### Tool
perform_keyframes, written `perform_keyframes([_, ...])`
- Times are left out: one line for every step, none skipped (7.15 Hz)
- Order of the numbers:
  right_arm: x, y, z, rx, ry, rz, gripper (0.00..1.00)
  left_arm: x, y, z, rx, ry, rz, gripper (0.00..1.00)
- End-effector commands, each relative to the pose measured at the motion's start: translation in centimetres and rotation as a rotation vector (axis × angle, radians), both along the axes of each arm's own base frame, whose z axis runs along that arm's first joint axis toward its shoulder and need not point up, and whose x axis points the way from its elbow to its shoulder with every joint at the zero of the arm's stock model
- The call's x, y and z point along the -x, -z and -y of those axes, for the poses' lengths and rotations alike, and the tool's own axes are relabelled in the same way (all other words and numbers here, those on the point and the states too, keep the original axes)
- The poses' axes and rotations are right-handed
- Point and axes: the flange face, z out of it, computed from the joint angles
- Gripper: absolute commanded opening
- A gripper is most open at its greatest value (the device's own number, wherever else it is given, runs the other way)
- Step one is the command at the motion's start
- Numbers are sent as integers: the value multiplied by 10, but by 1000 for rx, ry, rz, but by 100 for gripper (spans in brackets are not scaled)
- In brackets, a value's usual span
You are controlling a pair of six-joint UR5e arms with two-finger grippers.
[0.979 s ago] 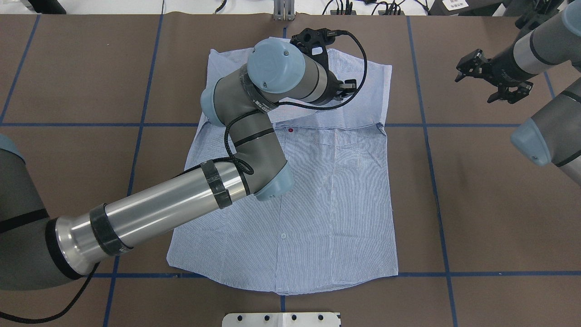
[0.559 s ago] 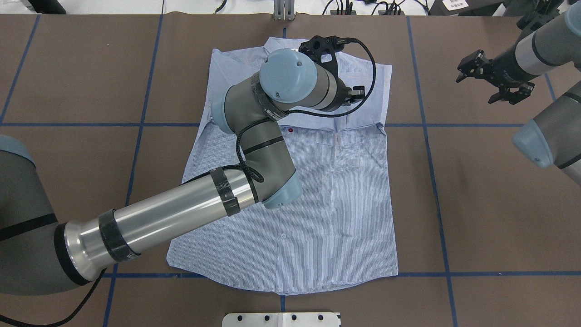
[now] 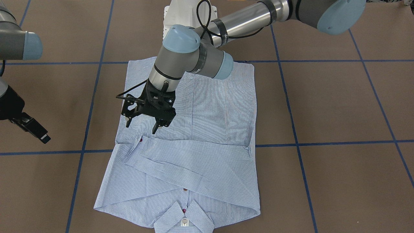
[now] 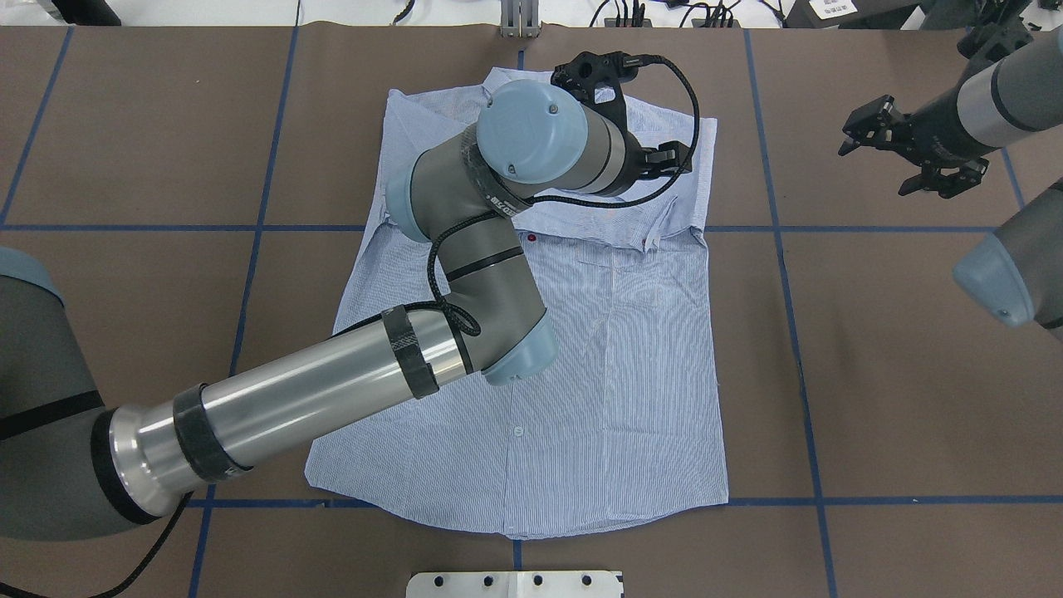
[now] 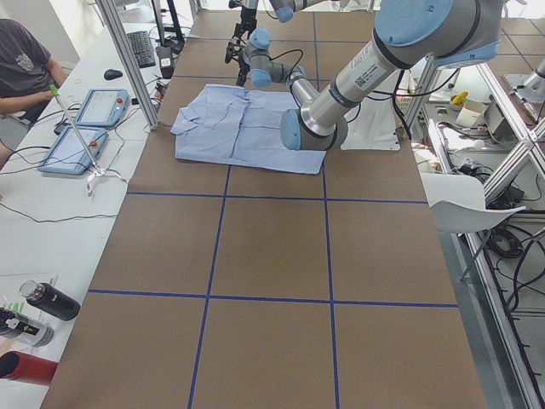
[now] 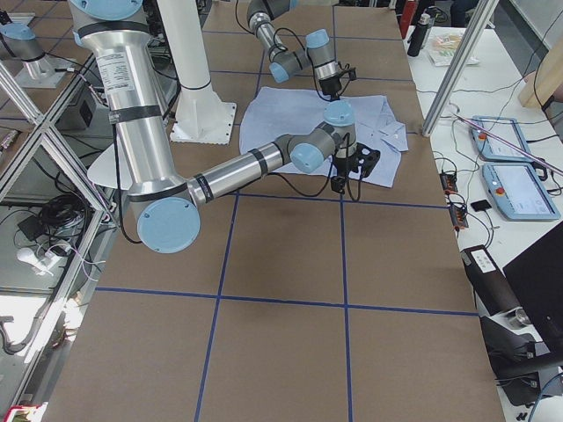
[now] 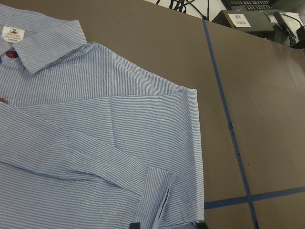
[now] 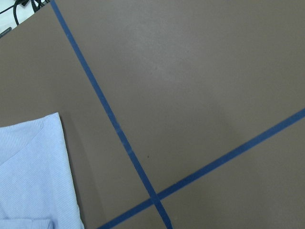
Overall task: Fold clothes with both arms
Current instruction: 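Release the sleeve with the left gripper while the right gripper moves to the hem corner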
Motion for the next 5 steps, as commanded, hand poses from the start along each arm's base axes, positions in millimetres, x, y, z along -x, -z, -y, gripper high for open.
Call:
perform_keyframes([31,34,-74,64,-14,74,100,91,-15,-44,5,-29,-15,91])
perform_keyframes([78,53,-124,130,-81,95,100,142,-44,-59,5,-45,-19,90])
perform_keyframes([114,62,-172,147,-135,94,99,165,-56,-62,8,-45,-15,90])
perform_keyframes([148,70,-213,209,-200,122,99,171,-66,-60,16,-38,-6,90])
perform_keyframes([171,66,-246,235,-251,123,99,178,-72,-53,22,-22,1,90])
